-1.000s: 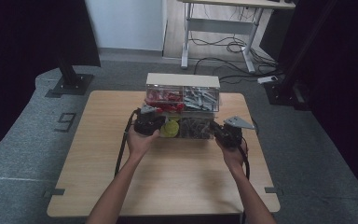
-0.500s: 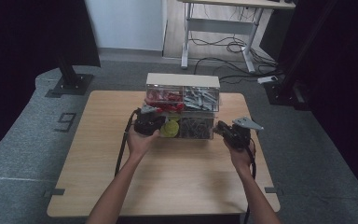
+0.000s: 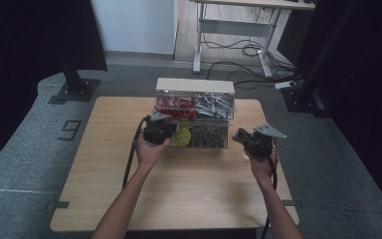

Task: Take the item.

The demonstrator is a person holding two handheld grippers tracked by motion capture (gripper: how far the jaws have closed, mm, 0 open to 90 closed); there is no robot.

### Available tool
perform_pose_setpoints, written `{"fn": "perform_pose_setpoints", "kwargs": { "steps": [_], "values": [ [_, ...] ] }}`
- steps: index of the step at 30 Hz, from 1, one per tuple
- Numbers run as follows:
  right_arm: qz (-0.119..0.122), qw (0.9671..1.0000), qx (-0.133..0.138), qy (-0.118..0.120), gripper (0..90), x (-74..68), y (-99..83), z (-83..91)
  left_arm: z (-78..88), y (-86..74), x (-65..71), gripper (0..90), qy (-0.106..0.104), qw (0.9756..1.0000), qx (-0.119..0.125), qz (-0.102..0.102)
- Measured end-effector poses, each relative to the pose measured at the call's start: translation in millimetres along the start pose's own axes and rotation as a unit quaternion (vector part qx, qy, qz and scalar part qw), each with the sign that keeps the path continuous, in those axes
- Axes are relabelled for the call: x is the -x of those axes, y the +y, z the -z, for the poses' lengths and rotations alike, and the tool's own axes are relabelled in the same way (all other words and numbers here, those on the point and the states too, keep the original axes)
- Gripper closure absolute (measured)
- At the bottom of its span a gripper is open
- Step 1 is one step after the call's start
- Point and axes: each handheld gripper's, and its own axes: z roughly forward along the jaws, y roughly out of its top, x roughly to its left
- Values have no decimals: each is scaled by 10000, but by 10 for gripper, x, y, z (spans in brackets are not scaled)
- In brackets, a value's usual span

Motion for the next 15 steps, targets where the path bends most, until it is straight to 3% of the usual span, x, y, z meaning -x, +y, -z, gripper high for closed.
{"fn": "perform_pose_setpoints", "kwargs": {
  "steps": [15],
  "values": [
    [-97, 9997, -14, -226, 887, 197, 0, 15, -2, -18, -11, 884, 3, 10000, -10, 6]
  ]
}}
